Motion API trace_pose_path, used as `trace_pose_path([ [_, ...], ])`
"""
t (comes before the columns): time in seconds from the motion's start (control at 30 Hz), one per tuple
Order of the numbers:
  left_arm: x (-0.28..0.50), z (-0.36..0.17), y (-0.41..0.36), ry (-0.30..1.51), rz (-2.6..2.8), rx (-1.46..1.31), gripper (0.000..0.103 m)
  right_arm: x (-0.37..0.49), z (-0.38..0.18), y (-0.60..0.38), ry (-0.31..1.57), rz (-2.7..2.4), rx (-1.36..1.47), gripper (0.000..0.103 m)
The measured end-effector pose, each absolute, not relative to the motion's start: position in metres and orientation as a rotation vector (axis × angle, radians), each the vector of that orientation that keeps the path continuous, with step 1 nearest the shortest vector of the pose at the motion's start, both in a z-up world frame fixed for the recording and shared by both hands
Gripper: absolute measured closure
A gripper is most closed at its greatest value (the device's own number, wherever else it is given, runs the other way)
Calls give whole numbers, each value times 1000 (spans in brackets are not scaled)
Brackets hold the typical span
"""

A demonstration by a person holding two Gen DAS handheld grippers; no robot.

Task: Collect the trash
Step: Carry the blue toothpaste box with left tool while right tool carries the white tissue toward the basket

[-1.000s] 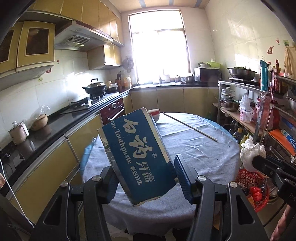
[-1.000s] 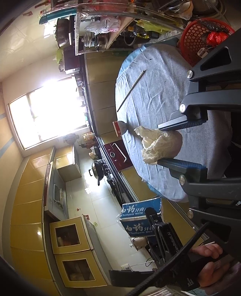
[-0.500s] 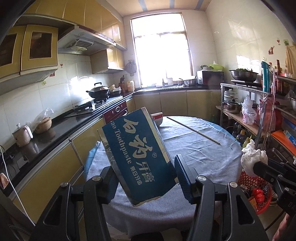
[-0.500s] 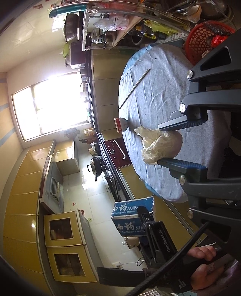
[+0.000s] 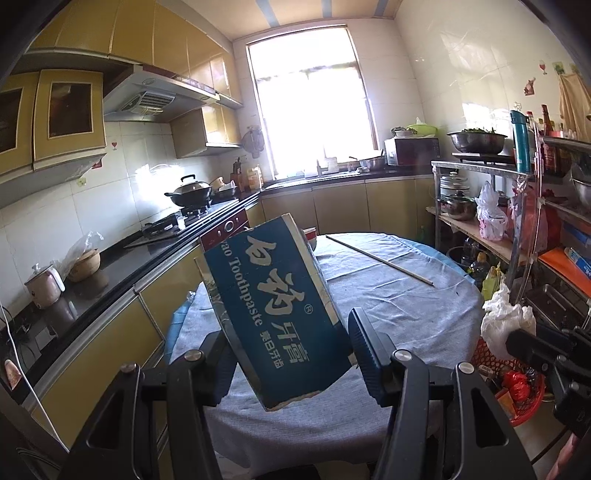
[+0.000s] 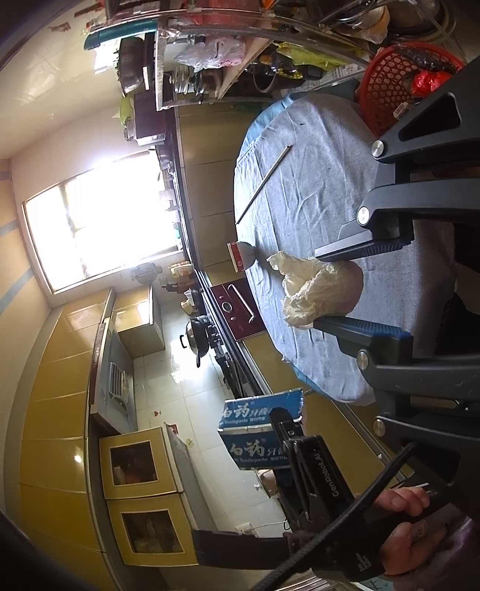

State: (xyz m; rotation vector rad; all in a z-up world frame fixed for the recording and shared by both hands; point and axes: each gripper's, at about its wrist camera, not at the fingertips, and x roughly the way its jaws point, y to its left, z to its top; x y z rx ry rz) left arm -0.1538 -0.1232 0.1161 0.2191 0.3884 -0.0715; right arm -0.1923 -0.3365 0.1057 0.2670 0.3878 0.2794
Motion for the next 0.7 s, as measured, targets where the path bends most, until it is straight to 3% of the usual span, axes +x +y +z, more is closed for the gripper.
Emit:
trace_pose_path([
  [0.7, -164, 102, -205, 392, -143, 391, 44, -219, 80, -411, 357, 199, 390, 71],
])
